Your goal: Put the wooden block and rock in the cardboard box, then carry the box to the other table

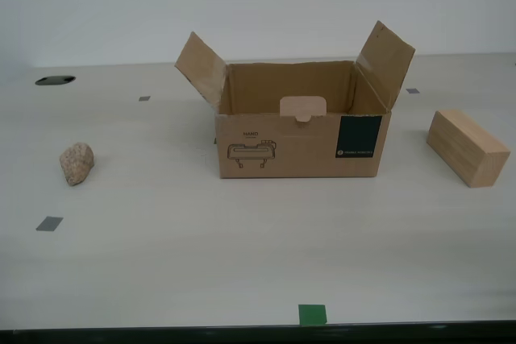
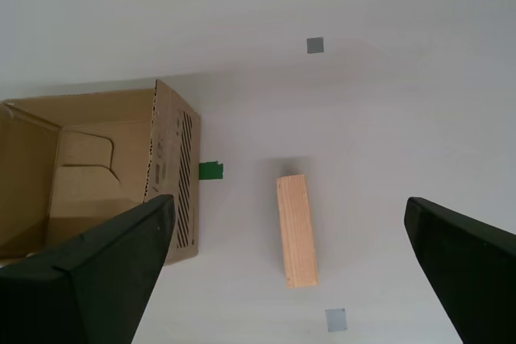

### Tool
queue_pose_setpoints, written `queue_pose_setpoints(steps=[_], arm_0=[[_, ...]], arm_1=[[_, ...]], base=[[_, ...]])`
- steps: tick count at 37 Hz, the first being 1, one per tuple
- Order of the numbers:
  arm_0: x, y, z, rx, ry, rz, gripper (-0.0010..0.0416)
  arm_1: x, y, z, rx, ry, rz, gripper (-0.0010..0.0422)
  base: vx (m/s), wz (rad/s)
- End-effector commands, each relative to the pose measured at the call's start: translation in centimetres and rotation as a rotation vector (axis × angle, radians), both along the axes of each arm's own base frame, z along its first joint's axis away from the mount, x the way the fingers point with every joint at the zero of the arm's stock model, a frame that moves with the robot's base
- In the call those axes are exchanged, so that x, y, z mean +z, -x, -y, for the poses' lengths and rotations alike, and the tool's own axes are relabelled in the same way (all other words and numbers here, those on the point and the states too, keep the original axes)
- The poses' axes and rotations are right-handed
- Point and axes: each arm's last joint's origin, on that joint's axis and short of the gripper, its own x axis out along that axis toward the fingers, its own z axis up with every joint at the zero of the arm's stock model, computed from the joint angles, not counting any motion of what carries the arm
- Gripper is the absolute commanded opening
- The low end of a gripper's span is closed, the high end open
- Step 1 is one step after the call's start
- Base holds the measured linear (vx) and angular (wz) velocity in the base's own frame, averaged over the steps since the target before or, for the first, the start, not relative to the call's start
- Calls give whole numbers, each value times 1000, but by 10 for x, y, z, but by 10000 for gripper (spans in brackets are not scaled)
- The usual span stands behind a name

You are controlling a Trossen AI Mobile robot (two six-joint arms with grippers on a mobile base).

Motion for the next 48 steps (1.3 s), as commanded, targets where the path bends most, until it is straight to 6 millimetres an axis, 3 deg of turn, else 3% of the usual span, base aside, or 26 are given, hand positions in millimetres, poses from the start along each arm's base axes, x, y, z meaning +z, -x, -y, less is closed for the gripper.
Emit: queue_pose_setpoints(steps=[1, 17, 24, 48], arm_0=[[0, 0, 0, -5, 12, 3, 397], [0, 0, 0, -53, -24, -4, 399], [0, 0, 0, -64, -31, -6, 401], [1, -1, 0, -64, -32, -1, 399]], arm_1=[[0, 0, 0, -1, 4, 1, 314], [0, -1, 0, 0, -11, 10, 314], [0, -1, -3, 34, -111, 12, 314], [1, -1, -3, 34, -111, 23, 314]], base=[[0, 0], [0, 0], [0, 0], [0, 0]])
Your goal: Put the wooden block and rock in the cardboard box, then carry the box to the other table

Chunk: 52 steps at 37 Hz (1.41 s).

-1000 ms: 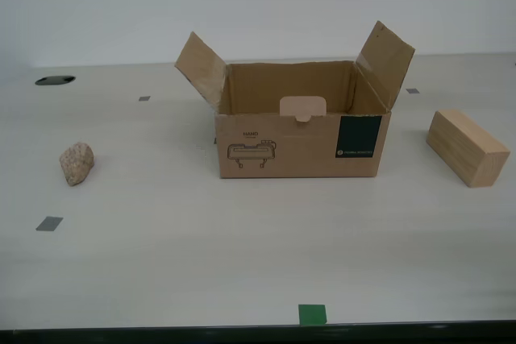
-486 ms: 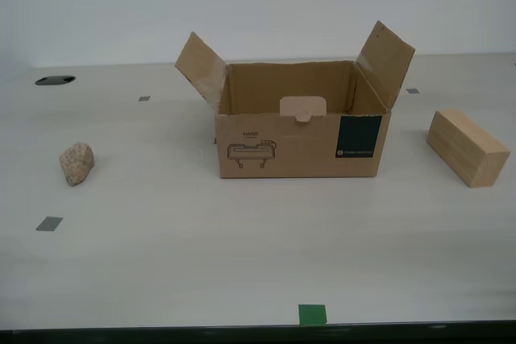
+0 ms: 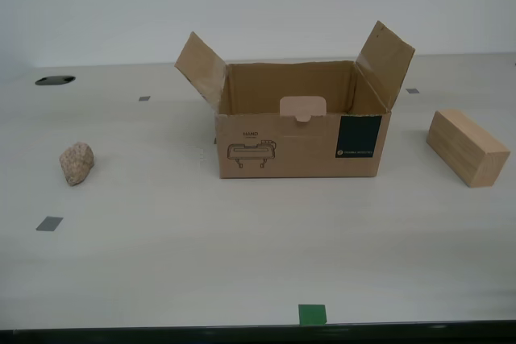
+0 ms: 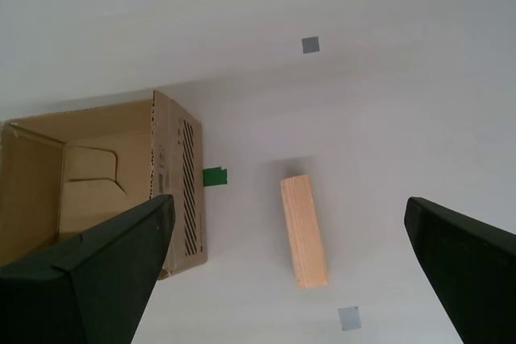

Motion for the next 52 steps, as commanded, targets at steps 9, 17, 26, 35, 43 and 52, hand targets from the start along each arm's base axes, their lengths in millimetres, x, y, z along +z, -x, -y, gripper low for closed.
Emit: queue_pose_setpoints(steps=[9, 17, 26, 35, 43, 52], arm_0=[[2, -2, 0, -5, 1, 24, 398], [2, -2, 0, -6, 1, 32, 398], [2, -2, 0, -5, 2, 31, 399], [2, -2, 0, -5, 2, 31, 399], [2, -2, 0, -5, 2, 31, 399], [2, -3, 0, -6, 1, 32, 399]], arm_1=[[0, 0, 0, -2, -2, 1, 314], [0, 0, 0, -3, -1, 3, 314], [0, 0, 0, -2, 0, 2, 314], [2, -2, 0, -20, -17, 36, 314], [2, -2, 0, -59, -52, 39, 329], [3, -2, 0, -61, -53, 42, 407]], base=[[0, 0], [0, 0], [0, 0], [0, 0], [0, 0], [0, 0]])
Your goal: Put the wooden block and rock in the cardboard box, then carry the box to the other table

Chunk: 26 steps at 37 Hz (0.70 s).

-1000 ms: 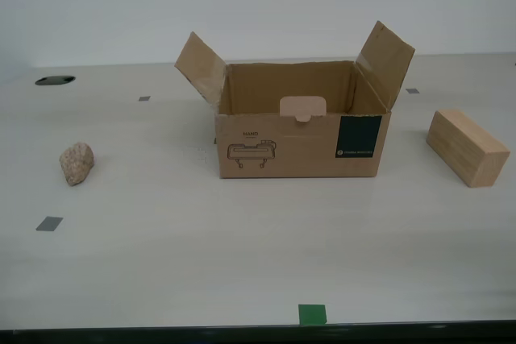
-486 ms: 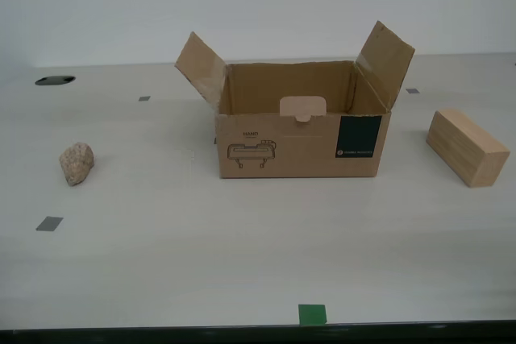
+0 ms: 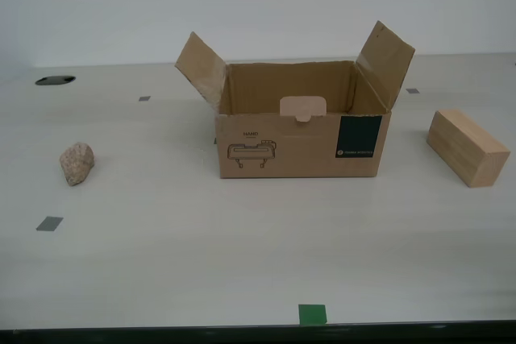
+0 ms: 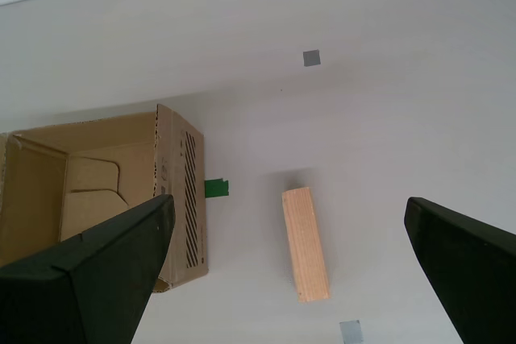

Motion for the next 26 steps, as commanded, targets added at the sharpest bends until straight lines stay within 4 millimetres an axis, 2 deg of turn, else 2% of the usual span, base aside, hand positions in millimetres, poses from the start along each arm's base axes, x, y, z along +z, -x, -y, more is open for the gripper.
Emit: queue_pose_setpoints(steps=[1, 6, 15, 26], arm_0=[[0, 0, 0, -5, 1, 3, 398], [1, 0, 0, -5, 1, 5, 399], [1, 0, 0, -5, 1, 5, 399], [1, -1, 0, -5, 1, 8, 398]], arm_1=[[1, 0, 0, -8, -5, 5, 405], [1, 0, 1, -27, 14, 6, 381], [1, 0, 1, -43, 11, 9, 404], [1, 0, 1, -49, 2, 10, 389]], base=[[0, 0], [0, 0], [0, 0], [0, 0]])
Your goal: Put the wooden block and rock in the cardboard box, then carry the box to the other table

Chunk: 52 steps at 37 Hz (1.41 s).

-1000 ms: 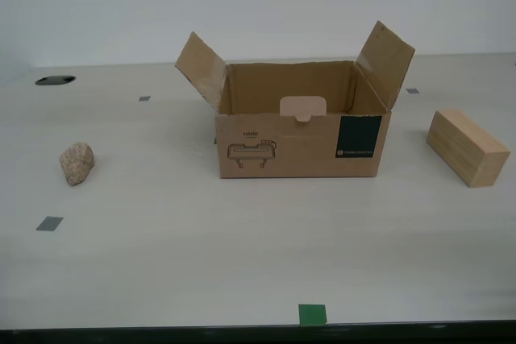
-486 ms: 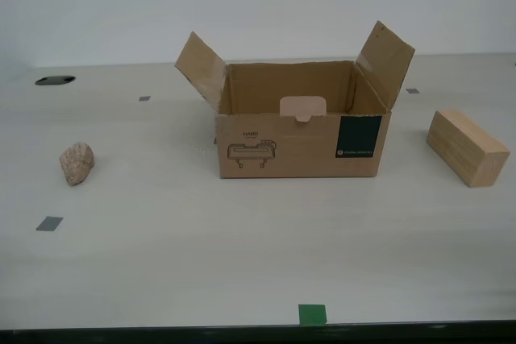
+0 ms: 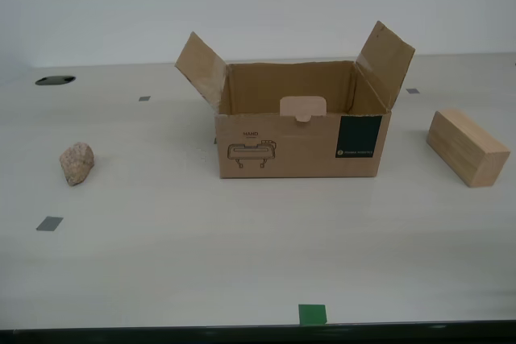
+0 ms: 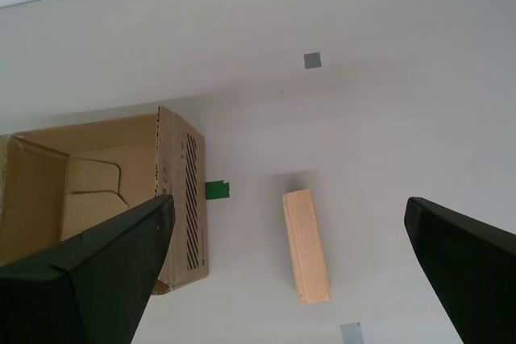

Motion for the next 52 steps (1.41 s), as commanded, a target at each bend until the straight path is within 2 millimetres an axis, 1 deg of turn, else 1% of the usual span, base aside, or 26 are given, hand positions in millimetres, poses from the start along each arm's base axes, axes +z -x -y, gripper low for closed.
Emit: queue_pose_setpoints(steps=[1, 12, 28, 33, 43, 46, 52], arm_0=[[0, 0, 0, -5, 1, 2, 399], [2, -2, 0, -6, 0, 30, 399], [1, -1, 0, -6, 0, 11, 399], [0, 0, 0, -12, -5, -7, 399], [-6, 9, 0, -8, -1, -119, 399], [-8, 12, 0, -4, 2, -149, 399], [-13, 7, 0, 9, 11, -182, 399]], arm_1=[[0, 0, 0, -1, 3, 2, 389], [0, 0, 0, 11, 14, 0, 389], [0, 0, 0, 41, 42, -14, 389], [-3, 4, 0, 48, 46, -60, 389], [-10, 11, 0, 93, 78, -174, 389], [-14, 10, 0, 109, 87, -216, 389], [-26, 1, 0, 114, 81, -323, 389]], base=[[0, 0], [0, 0], [0, 0], [0, 0], [0, 0], [0, 0], [0, 0]])
